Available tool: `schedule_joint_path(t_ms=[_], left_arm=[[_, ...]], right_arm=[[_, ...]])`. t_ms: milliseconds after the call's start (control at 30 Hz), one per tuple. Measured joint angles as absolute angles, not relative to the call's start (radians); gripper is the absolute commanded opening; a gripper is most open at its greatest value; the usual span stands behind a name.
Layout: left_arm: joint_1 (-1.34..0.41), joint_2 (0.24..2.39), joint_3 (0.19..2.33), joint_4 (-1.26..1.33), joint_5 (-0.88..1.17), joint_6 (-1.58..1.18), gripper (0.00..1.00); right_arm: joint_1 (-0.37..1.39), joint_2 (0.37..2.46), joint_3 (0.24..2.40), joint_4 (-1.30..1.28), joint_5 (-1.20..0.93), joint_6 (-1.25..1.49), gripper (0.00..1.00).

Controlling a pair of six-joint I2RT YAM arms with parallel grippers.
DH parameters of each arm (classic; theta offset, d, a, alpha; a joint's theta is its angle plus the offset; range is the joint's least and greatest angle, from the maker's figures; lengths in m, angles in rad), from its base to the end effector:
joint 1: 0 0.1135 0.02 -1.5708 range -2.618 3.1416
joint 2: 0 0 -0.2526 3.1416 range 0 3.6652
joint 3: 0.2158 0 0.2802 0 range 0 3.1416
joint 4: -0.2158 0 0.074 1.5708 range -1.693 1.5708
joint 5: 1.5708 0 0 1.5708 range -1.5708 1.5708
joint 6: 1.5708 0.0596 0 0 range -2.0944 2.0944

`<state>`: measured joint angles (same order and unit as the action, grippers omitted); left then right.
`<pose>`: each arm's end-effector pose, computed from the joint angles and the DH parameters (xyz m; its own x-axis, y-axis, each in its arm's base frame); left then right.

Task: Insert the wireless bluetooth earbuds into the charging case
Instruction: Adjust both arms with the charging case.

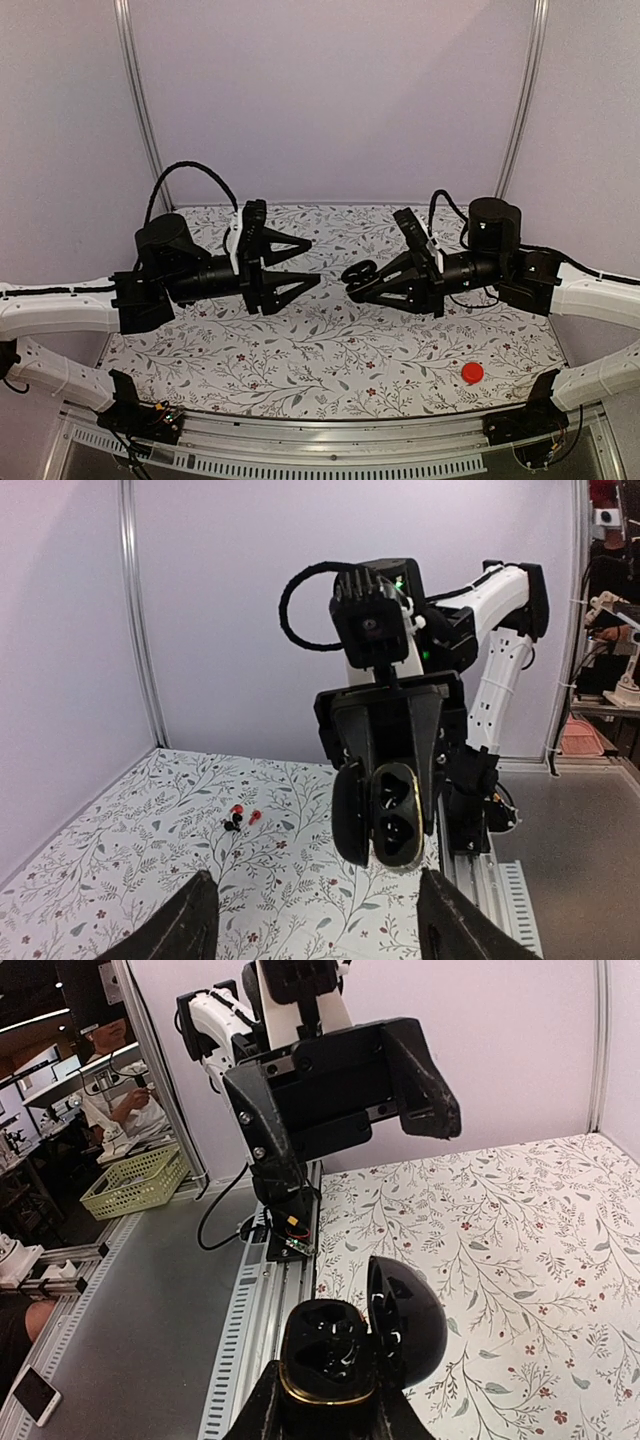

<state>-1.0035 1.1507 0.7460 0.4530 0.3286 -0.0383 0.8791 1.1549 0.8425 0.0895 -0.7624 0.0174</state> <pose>0.1570 -0.2823 0.2978 -0.0113 -0.0498 -0.9987 0.9717 0.2350 -0.0227 0.1667 0.2658 0.2917 -0.1582 -0.1712 -0.9725 -0.9840 -0.0545 0.1696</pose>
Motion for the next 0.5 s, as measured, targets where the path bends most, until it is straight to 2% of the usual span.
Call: schedule_joint_path(t_ms=[200, 500], left_arm=[[-1.010, 1.144, 0.706, 0.492, 0.382, -0.055, 0.57], [-1.013, 1.181, 0.710, 0.544, 0.472, -0.127, 0.57]], right_arm=[[0.870, 1.146, 0.839, 0.195, -0.764, 0.090, 0.00], [0.870, 1.147, 0.839, 0.241, -0.809, 0.114, 0.00]])
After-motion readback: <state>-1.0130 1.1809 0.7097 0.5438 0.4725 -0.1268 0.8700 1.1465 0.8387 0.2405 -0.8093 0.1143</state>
